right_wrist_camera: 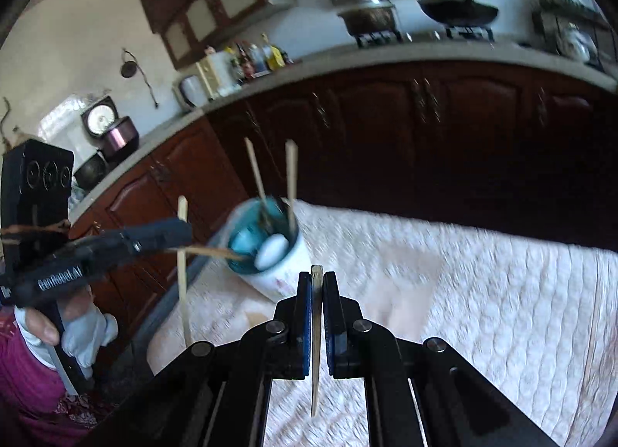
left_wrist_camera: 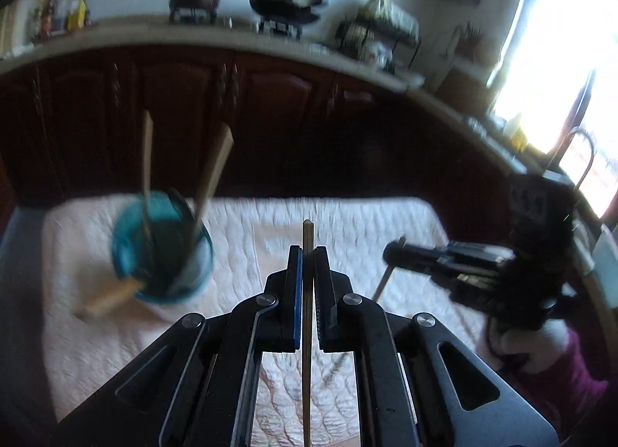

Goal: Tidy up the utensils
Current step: 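Lift both chopsticks and lower them into the teal-rimmed holder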

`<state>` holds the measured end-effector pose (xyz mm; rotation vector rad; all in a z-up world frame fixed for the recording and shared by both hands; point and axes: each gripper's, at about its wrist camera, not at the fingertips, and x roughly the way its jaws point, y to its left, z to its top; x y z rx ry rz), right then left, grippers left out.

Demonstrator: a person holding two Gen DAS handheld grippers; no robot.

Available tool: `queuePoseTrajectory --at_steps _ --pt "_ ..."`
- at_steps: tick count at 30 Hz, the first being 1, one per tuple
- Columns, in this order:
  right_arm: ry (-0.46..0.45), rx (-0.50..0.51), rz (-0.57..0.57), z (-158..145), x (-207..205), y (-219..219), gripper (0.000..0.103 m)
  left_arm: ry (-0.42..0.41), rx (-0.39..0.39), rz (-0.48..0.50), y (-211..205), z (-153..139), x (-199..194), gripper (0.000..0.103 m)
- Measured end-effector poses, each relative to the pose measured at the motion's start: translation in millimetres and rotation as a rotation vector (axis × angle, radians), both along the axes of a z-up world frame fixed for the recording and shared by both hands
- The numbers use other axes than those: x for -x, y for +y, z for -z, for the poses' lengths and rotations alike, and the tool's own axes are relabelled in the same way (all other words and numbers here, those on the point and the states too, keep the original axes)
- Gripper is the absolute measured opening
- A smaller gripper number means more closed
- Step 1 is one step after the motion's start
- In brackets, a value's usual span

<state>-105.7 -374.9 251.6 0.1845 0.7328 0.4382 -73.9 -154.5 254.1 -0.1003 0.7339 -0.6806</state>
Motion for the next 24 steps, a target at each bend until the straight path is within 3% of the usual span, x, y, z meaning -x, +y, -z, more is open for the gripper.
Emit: queuePoseTrajectory --at_steps 7,12,20,24 --pt "-0.106 0.000 -0.059 -53.4 -15.2 36.1 0.005 -0.150 0.022 -0.112 43.9 -74.5 -19.3 0.004" --pt "-0.165 0.013 -0.078 -80.2 -37.0 60.8 0.005 -0.225 0.025 -0.211 74.0 -100.1 -55.2 0.004" --pt "-0.218 0.041 -0.066 -92.9 -88.1 101.0 0.005 -0.281 0.024 -0.339 103.6 -78.1 -122.8 0.004" --pt "-0.223 0.077 -0.075 -82.1 -112.7 121.5 0.005 -0.252 0.073 -0.367 111.8 -51.0 -154.6 0.004"
